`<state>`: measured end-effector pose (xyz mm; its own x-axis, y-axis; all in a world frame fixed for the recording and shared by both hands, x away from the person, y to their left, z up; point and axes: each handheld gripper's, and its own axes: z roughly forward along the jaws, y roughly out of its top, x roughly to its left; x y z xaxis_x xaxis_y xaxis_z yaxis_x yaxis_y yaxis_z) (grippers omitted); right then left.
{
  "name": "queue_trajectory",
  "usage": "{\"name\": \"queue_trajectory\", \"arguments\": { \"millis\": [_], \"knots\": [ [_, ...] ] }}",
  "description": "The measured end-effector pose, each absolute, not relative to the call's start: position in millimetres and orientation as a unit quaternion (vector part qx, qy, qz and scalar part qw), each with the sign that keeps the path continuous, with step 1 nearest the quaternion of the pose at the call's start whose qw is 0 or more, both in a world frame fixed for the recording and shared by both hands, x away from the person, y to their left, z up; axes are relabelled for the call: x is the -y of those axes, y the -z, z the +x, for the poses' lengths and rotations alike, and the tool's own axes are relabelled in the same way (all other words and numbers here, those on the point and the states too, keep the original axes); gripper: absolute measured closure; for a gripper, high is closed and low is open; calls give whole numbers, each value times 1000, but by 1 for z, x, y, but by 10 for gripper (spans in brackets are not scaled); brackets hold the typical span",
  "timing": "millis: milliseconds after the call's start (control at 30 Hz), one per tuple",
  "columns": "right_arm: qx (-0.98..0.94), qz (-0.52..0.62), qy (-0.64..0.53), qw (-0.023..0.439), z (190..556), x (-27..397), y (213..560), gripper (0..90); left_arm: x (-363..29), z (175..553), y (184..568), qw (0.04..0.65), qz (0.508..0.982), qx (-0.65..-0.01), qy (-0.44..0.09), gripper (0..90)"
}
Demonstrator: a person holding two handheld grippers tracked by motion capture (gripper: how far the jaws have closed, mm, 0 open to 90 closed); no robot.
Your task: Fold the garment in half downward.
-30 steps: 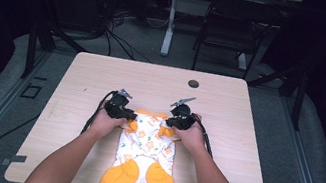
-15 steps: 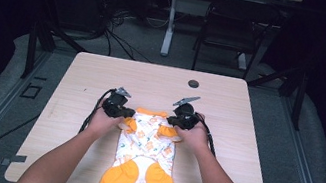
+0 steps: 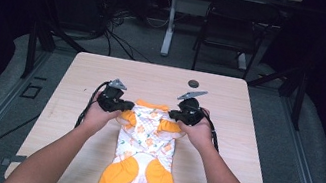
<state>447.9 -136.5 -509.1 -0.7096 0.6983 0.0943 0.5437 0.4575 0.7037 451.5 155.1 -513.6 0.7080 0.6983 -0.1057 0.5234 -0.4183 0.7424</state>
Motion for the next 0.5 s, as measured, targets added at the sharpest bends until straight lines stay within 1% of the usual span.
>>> {"name": "queue_trajectory", "arguments": {
  "millis": [267,300,500],
  "knots": [
    [-844,362,-381,111,450,138,494,862,-157,454,498,406,831,-361,-120,879],
    [-844,360,-380,119,449,137,490,862,-158,454,494,413,827,-362,-122,880],
    [-841,356,-387,132,450,137,476,862,-158,455,482,417,825,-358,-132,880]
  ]
}}
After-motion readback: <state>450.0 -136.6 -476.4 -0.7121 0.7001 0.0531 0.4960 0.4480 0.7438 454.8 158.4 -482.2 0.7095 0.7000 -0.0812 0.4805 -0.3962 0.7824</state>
